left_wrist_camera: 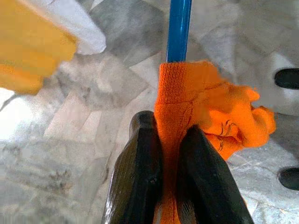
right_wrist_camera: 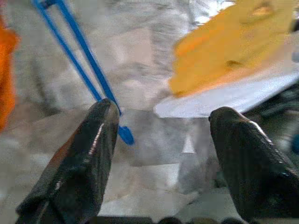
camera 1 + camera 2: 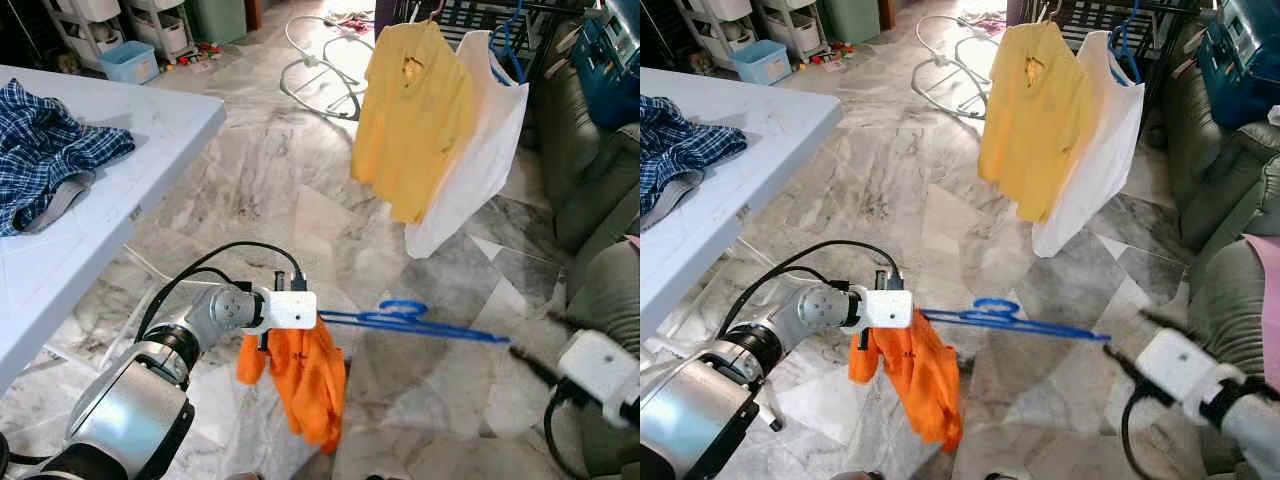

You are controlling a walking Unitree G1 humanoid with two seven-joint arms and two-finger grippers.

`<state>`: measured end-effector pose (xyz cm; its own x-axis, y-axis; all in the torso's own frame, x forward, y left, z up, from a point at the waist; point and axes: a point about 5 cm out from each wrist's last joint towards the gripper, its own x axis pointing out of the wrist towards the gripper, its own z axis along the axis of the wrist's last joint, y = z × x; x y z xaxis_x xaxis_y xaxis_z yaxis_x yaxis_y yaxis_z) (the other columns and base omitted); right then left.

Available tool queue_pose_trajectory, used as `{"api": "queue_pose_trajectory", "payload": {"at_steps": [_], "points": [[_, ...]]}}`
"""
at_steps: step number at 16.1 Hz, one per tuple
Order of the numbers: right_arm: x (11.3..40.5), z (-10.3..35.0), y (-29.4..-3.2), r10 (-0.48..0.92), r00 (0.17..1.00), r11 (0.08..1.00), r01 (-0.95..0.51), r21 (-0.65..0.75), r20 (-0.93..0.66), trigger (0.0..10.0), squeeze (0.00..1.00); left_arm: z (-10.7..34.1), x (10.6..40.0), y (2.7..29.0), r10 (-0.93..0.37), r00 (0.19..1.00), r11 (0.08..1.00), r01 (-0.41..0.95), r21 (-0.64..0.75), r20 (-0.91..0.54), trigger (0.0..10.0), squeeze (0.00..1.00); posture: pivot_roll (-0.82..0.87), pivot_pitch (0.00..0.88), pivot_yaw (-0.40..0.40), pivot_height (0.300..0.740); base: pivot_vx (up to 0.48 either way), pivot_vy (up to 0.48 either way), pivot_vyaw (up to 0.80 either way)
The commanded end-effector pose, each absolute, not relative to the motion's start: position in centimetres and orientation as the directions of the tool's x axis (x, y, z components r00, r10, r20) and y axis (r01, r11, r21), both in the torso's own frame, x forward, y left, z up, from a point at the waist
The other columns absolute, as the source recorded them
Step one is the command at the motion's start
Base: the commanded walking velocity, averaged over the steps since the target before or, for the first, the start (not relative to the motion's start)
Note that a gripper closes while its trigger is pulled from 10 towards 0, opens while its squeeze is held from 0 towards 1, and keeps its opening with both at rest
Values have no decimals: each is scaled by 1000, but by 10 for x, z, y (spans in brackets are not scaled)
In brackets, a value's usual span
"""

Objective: Hang hanger

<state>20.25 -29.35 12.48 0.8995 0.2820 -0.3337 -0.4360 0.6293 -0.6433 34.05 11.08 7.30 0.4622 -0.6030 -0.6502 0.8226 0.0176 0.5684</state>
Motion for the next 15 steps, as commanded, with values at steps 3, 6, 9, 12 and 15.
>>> {"api": "queue_pose_trajectory", "payload": {"at_steps": [3, 6, 9, 12, 15], "points": [[203, 137, -284, 259, 944, 696, -329, -639, -204, 10000, 1000, 74, 347, 110, -579, 581, 208, 784, 585, -572, 0, 0, -21, 109, 23, 740, 0, 0, 0], [202, 142, -278, 231, 965, 738, -259, -623, -126, 10000, 1000, 76, 350, 105, -568, 621, 264, 759, 596, -539, 0, 0, -22, 108, 30, 740, 0, 0, 0], [200, 132, -265, 219, 973, 839, -227, -495, -74, 10000, 1000, 87, 350, 89, -664, 558, 249, 792, 557, -497, 0, 0, -13, 111, 28, 740, 0, 0, 0], [199, 104, -237, 258, 960, 891, -280, -358, -110, 10000, 1000, 114, 354, 70, -779, 467, 164, 796, 582, -419, 0, 0, 4, 115, 23, 740, 0, 0, 0], [196, 91, -220, 306, 943, 898, -331, -291, -129, 10000, 1000, 128, 360, 66, -780, 488, 164, 762, 626, -390, 0, 0, 11, 117, 27, 740, 0, 0, 0]]}}
